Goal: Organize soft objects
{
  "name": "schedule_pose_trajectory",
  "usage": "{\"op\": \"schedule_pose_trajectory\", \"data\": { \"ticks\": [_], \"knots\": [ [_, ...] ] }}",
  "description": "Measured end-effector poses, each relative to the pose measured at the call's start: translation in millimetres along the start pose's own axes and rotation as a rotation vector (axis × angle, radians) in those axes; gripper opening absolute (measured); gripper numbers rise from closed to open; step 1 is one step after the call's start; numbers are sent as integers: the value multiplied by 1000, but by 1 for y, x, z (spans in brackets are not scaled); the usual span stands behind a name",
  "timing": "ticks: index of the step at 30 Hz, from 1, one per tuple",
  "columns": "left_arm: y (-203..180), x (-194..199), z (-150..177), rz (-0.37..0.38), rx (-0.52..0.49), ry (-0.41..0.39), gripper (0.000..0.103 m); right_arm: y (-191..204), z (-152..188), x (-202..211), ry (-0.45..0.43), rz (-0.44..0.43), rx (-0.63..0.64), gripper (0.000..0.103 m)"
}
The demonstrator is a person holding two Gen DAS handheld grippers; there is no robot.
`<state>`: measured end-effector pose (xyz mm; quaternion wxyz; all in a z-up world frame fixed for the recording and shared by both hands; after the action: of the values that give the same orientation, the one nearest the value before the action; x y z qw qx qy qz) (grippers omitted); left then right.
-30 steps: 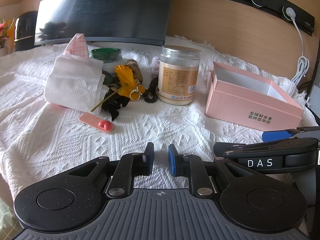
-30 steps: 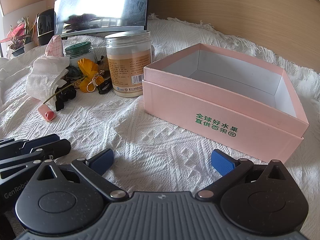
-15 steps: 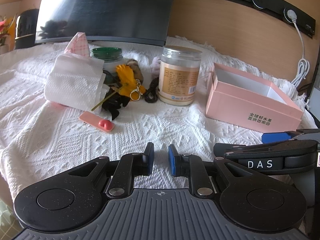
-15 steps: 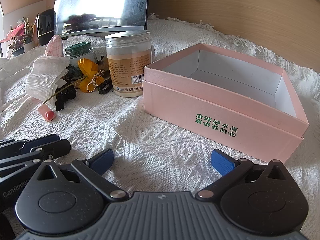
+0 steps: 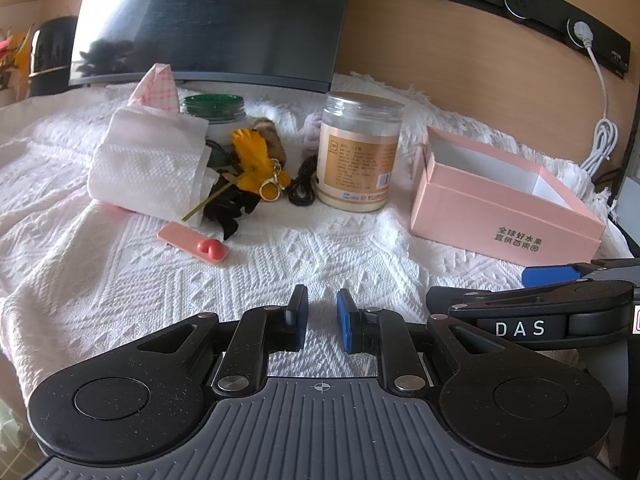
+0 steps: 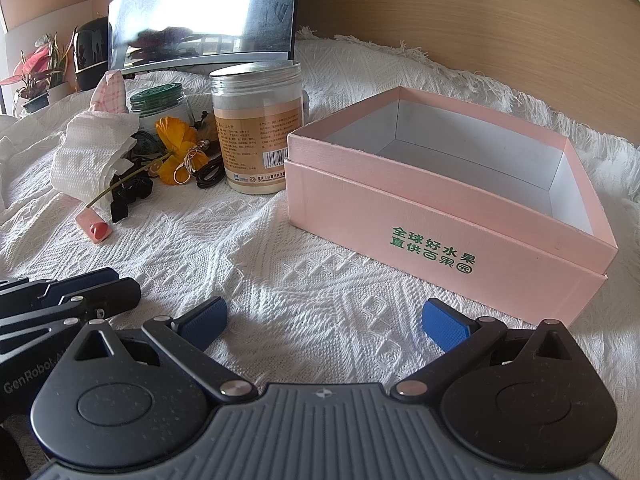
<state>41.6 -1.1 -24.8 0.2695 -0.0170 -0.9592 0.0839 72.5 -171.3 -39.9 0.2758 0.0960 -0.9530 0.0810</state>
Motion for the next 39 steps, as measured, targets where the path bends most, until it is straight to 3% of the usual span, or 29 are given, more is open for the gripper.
{"op": "schedule_pose_trajectory", "data": {
  "ticks": [29,31,35,39],
  "knots": [
    [6,4,0,36,-18,56,18,0,1,0,3,1,0,103],
    [9,6,-1,60,-10,73,18,0,-2,-2,33,-1,4,103],
    [22,9,-7,111,10,101,18,-1,-9,-9,184,-20,26,103],
    [39,16,-23,68,-47,39,18,-1,-10,-8,201,-24,38,103]
  ]
}}
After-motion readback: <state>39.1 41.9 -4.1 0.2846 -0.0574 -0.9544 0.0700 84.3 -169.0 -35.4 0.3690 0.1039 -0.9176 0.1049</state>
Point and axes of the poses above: each gripper's, at about its wrist camera, not at the fingertips, and x roughly against the way its jaws point, y to its left, z to its underside, the point moved 5 cm from there along -x, roughly the way its jaws point, and after that the axes turned 5 degrees about z, right-handed, at the moved point
